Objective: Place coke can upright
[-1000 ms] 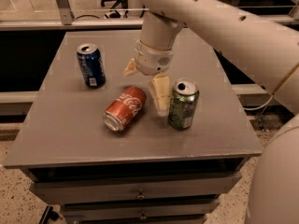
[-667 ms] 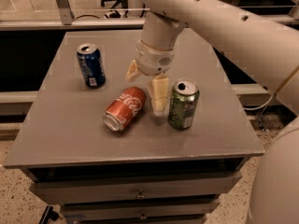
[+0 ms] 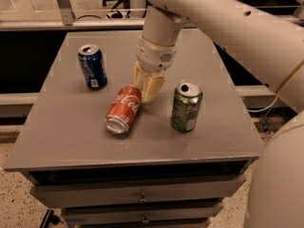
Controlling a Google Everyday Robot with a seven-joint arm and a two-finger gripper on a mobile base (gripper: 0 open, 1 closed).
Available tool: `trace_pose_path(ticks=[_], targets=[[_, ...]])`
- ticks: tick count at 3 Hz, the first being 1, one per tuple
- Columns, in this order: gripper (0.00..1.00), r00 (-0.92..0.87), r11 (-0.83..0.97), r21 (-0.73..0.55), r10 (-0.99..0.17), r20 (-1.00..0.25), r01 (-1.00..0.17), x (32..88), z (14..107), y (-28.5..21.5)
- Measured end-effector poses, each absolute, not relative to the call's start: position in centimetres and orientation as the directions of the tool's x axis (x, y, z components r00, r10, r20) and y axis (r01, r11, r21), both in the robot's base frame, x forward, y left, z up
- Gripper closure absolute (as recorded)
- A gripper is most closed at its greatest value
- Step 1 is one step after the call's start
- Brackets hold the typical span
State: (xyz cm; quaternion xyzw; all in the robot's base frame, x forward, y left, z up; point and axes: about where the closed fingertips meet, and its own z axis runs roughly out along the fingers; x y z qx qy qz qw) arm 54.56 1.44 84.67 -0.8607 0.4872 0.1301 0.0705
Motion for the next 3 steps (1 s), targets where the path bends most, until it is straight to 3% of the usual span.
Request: trace_pose_path(ticks=[1, 2, 3], targets=[[0.88, 0.480, -0.502, 0.001, -0.828, -0.290, -0.865, 55.0, 85.4, 1.7], [1.00, 0.465, -0.484, -0.008, -0.836, -0.291, -0.875, 55.5, 86.1, 1.7], [1.00, 0.447, -0.460, -0.028, -0.845, -0.293, -0.887, 55.8, 87.0, 1.3]])
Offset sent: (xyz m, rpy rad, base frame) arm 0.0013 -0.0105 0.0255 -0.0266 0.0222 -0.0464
